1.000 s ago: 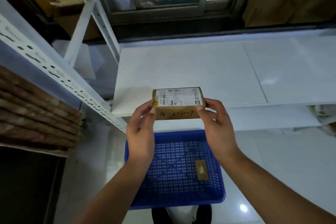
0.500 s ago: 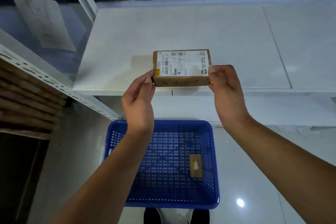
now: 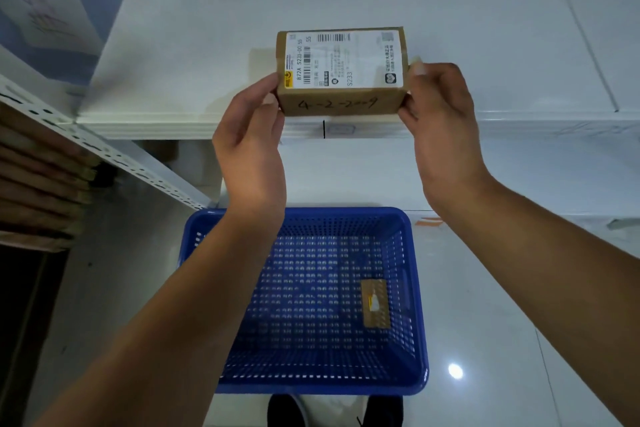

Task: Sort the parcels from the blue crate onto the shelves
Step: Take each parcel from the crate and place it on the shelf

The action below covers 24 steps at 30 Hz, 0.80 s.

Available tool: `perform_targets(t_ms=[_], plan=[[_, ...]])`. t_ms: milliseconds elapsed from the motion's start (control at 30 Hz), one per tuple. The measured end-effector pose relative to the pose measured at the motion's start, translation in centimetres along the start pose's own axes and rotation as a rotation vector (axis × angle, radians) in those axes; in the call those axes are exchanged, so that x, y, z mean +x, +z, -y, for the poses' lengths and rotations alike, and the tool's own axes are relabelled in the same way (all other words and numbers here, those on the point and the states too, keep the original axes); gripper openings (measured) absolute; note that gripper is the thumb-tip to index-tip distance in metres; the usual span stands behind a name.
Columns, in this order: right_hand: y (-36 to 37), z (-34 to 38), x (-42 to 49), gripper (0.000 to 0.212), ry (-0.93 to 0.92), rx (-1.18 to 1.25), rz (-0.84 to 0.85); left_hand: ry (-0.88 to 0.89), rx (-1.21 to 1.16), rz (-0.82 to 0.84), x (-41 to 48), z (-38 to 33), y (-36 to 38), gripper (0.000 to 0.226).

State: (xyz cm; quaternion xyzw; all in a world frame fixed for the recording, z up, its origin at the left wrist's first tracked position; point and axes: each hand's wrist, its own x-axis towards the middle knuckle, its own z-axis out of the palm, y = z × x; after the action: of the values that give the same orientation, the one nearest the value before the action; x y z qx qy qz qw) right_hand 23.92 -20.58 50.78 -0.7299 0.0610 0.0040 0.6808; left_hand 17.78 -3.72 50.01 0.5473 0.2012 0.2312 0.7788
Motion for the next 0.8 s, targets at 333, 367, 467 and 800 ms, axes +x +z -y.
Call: perform_targets(t_ms=[333,367,467,800], plan=[[0.2,-0.7,-0.1,0.023,-0.006,-0.027,-0.016,-0.109,-0.033,-0.030,0.9,-0.1,0.0,0.027],[0.2,-0.7,0.0,0.025,-0.001,-0.023,-0.021,-0.107,-0.032,-0.027,0.9,-0.2,0.0,0.027],[0.2,-0.7,0.0,0.026,0.013,-0.012,-0.034,-0.124,-0.013,-0.031,1.3,-0.3,0.0,0.026],[0.1,-0.7,0.3,0.027,0.021,-0.037,-0.056,-0.084,0.104,0.024,1.9,-0.1,-1.1,0.031]])
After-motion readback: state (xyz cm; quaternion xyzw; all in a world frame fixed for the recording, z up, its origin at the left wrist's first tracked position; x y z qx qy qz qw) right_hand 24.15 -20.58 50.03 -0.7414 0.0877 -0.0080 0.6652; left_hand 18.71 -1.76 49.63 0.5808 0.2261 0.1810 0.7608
